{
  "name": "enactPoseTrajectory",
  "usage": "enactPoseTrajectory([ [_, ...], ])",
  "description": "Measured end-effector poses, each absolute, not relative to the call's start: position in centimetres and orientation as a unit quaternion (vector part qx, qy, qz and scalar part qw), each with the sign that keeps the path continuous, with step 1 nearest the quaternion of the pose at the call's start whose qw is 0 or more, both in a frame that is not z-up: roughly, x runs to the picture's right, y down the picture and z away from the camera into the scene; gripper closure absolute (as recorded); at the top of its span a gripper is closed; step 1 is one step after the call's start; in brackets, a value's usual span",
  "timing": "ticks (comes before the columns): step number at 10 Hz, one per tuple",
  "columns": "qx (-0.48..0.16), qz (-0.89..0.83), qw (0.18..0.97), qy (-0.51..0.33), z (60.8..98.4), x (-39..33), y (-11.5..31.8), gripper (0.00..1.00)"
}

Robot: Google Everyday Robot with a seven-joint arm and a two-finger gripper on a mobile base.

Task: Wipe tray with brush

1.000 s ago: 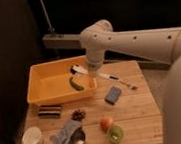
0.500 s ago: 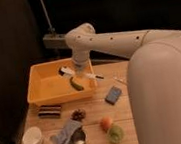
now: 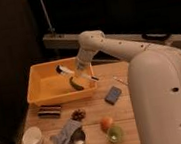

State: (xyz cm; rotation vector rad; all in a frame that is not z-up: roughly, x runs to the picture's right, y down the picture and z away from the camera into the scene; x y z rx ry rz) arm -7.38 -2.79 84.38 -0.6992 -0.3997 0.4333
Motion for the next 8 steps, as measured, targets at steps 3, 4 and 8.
enactPoseTrajectory([
  [3, -0.337, 0.211, 0.892, -0.216, 84.8, -7.5, -3.1, 1.00],
  [4, -0.338, 0.210, 0.892, -0.217, 84.8, -7.7, -3.1, 1.00],
  [8, -0.341, 0.191, 0.892, -0.228, 83.6, -8.3, -5.0, 1.00],
])
